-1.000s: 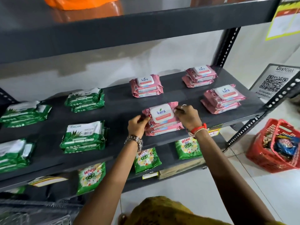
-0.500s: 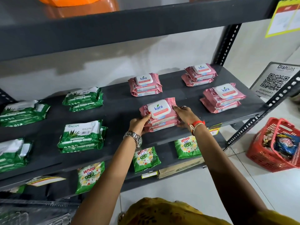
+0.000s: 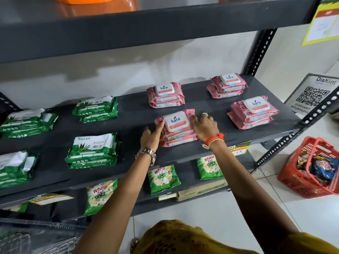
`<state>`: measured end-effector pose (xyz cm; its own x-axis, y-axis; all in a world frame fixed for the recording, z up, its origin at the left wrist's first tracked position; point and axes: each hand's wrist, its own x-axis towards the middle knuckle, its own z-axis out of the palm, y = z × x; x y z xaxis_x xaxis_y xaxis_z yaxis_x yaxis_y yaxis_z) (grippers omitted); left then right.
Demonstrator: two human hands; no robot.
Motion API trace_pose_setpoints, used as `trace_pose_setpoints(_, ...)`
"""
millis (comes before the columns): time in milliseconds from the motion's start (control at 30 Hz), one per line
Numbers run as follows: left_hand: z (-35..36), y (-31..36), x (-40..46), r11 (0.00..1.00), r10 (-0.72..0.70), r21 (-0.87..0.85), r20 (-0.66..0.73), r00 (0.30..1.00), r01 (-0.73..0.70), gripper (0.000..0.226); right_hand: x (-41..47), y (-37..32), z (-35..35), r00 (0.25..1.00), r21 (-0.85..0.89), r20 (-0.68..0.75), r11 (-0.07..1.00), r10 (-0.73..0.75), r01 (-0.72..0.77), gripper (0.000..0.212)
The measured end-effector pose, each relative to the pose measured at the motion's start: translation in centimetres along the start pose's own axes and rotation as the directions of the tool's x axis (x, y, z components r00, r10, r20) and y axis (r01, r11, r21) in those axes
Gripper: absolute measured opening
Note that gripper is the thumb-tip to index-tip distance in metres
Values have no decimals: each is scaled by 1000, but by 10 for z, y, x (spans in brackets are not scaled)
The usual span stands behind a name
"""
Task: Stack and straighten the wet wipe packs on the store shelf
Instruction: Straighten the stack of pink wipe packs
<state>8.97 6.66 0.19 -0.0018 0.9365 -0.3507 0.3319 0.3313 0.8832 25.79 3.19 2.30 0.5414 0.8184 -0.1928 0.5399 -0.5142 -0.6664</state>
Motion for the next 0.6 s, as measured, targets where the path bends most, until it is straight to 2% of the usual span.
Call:
trace_pose_setpoints(67,-2,4,-3,925,251,312,-71,965,-217,72,-3,-13,0,981,-156,-101,977,-164,147,57)
trace_pose_setpoints(133,1,11,3,778,433,504,1,901,-375,72,1,-24,5,948,-221,-82,933,-307,283,56)
trace_pose_setpoints(200,9,16,16,642,473,627,127,872,-440,70,10,-29,12,937,-256,-18,907,-349,333,54)
trace_pose_setpoints(267,17,18,27,521,446,710,245,861,-473,59,19,-27,19,947,-260,43,912,-318,318,52)
trace_pose_setpoints(333,22,17,32,492,461,709,281,842,-505,54,22,-20,25,965,-169,75,951,-250,259,52)
trace_pose_setpoints(433,25,12,36,452,532,705,278,800,-546,54,23,-11,31,976,-63,41,974,-215,217,52)
trace_pose_setpoints(600,25,3,40,485,527,690,259,809,-537,57,26,-11,36,971,-109,46,965,-235,239,52)
